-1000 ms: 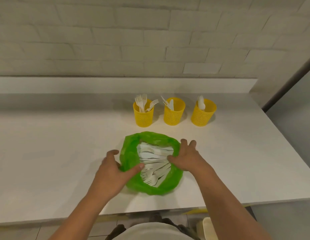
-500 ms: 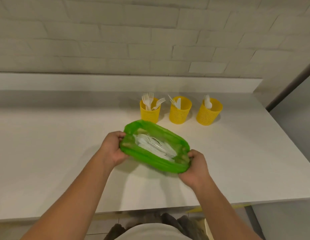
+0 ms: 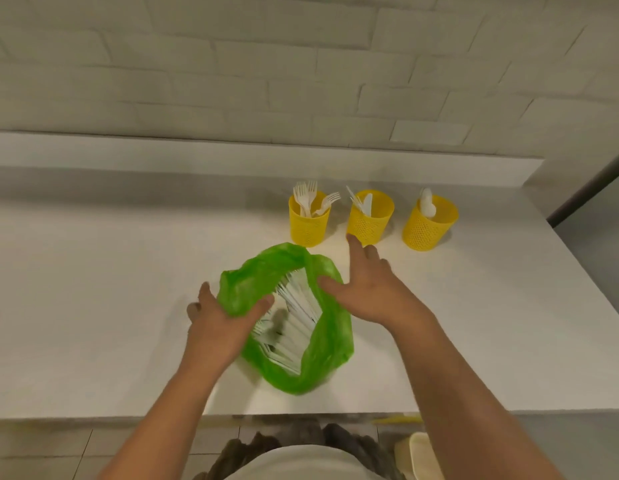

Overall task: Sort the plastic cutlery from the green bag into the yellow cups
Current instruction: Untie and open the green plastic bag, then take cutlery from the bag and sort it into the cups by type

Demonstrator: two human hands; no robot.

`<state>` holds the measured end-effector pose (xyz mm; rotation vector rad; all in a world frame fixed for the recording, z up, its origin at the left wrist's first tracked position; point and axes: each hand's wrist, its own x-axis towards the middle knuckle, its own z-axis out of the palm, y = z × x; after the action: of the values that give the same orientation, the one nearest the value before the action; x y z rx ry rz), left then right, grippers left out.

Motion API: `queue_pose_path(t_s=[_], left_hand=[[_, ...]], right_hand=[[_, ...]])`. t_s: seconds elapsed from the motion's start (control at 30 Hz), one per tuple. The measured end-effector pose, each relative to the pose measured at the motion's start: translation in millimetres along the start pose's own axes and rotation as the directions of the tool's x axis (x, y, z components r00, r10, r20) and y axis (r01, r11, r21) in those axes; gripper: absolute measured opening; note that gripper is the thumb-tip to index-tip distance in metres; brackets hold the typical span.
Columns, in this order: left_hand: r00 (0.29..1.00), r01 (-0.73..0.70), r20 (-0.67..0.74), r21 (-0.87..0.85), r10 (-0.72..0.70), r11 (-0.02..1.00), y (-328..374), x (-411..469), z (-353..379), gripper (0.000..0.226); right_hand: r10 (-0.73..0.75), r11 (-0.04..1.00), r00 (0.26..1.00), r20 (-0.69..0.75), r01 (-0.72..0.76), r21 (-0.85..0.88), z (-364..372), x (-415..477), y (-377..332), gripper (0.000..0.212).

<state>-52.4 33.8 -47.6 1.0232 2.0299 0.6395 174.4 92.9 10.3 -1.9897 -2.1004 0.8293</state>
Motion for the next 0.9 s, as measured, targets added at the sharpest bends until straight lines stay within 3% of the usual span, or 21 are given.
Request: queue_pose_path(t_s=[0.03,0.1,0.17,0.23,0.27,0.3,0.37,0.43,0.5,0.57,0.63,0.8,0.9], left_hand=[[1.0,-0.008,0.007,0.009,0.008,1.0,-10.0,-5.5,7.0,0.113],[0.996,-0.062,0.06,0.048,0.059,0.997,-24.9,-8.1,20.2,0.07],[0.992,-0.116,0.062,0.126,0.109,0.985,-31.0,-6.6,26.7,0.028],[0.995,-0.1,-0.027,0.057,0.101,0.993,-32.1,-0.2,28.1,0.026],[0.998,-0.049,-0.054,-0.106,0.044,0.993,-29.5,3.5,26.3,0.026],[0.998,0.038,-0.031,-0.363,-0.052,0.931,-24.2,6.8,23.6,0.025],[0.97,0.234,0.138,-0.747,-0.199,0.623,-5.4,11.5,16.4,0.021],[0.952,0.303,0.249,-0.853,-0.18,0.425,17.2,15.0,11.8,0.02],[0.95,0.311,0.289,-0.867,-0.115,0.39,44.1,15.8,7.6,0.022],[0.942,0.323,0.336,-0.881,-0.024,0.346,70.8,16.3,4.1,0.023],[0.927,0.35,0.376,-0.878,0.017,0.327,89.1,18.6,2.5,0.024],[0.898,0.394,0.44,-0.812,0.009,0.431,73.8,35.3,1.7,0.026],[0.882,0.42,0.472,-0.781,-0.004,0.463,48.6,43.9,0.5,0.027]], right_hand=[[0.019,0.999,0.999,0.034,-0.018,-0.03,10.2,6.7,-6.1,0.098],[0.071,0.992,0.992,0.104,-0.06,-0.11,34.4,18.8,-11.3,0.093],[0.116,0.989,0.986,0.118,-0.103,-0.11,53.2,25.4,-10.4,0.066],[0.13,0.992,0.99,0.061,-0.129,-0.013,63.9,32.6,-4.8,0.03],[0.136,0.989,0.989,0.052,-0.138,0.048,65.2,35.9,-2.3,0.015],[0.141,0.981,0.988,0.057,-0.147,0.124,64.3,38.0,-0.1,0.006],[0.188,0.905,0.977,0.096,-0.21,0.369,59.2,38.8,3.5,0.019],[0.271,0.701,0.946,0.178,-0.32,0.637,50.5,31.7,4.1,0.024],[0.295,0.413,0.901,0.317,-0.419,0.809,45.4,23.9,9.2,0.024],[0.22,0.142,0.875,0.43,-0.465,0.874,45.1,16.6,17.6,0.012],[0.183,0.005,0.865,0.466,-0.475,0.88,51.6,10.3,30.9,0.029],[0.245,0.016,0.845,0.475,-0.493,0.87,71.0,-5.8,52.1,0.04],[0.218,0.133,0.865,0.452,-0.485,0.864,73.2,-10.7,50.8,0.041]])
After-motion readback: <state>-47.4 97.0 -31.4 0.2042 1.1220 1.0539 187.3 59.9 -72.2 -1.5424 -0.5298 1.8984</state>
